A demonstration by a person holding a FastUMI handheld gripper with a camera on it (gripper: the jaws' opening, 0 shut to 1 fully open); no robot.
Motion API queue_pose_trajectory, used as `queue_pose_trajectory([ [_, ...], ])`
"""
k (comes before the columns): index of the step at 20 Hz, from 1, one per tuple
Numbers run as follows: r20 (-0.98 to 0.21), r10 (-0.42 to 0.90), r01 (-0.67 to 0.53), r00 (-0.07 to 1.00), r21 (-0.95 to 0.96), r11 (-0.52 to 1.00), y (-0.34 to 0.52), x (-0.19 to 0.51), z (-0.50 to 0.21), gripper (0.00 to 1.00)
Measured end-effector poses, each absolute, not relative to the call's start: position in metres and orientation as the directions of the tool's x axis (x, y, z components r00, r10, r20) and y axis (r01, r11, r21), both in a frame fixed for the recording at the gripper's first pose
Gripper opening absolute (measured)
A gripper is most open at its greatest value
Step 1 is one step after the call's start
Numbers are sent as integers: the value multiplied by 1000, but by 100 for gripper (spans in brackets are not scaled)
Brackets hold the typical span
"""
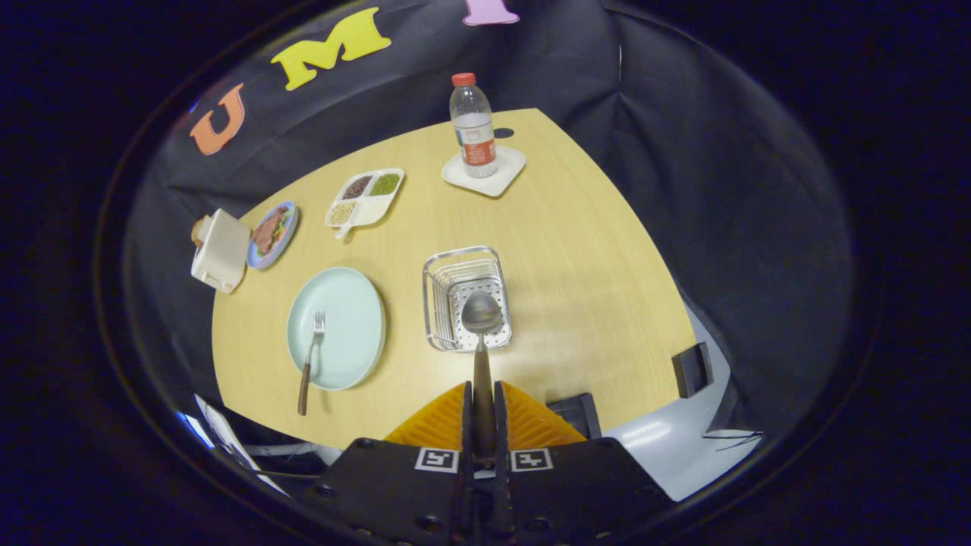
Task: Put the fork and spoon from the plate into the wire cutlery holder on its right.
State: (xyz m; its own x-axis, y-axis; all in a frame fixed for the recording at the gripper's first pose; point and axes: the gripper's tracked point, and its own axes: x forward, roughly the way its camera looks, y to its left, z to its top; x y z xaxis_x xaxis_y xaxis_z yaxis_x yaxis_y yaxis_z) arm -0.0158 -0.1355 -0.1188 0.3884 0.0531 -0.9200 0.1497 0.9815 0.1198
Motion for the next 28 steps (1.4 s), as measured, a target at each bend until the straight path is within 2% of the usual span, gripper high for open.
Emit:
queue_pose_trajectory([
  [3, -908, 62, 163, 413, 141, 977, -136, -11, -111, 14],
  [5, -901, 56, 158, 430, 137, 978, -135, -9, -105, 34],
  [8, -885, 48, 161, 464, 138, 977, -132, -4, -99, 75],
  [11, -866, 33, 167, 499, 134, 977, -129, -2, -89, 87],
  [14, -848, 33, 159, 529, 138, 978, -116, -3, -79, 92],
  [20, -834, 64, 97, 548, 139, 986, -61, -16, -80, 92],
  [28, -864, 134, -6, 486, 150, 989, 42, -34, -125, 92],
])
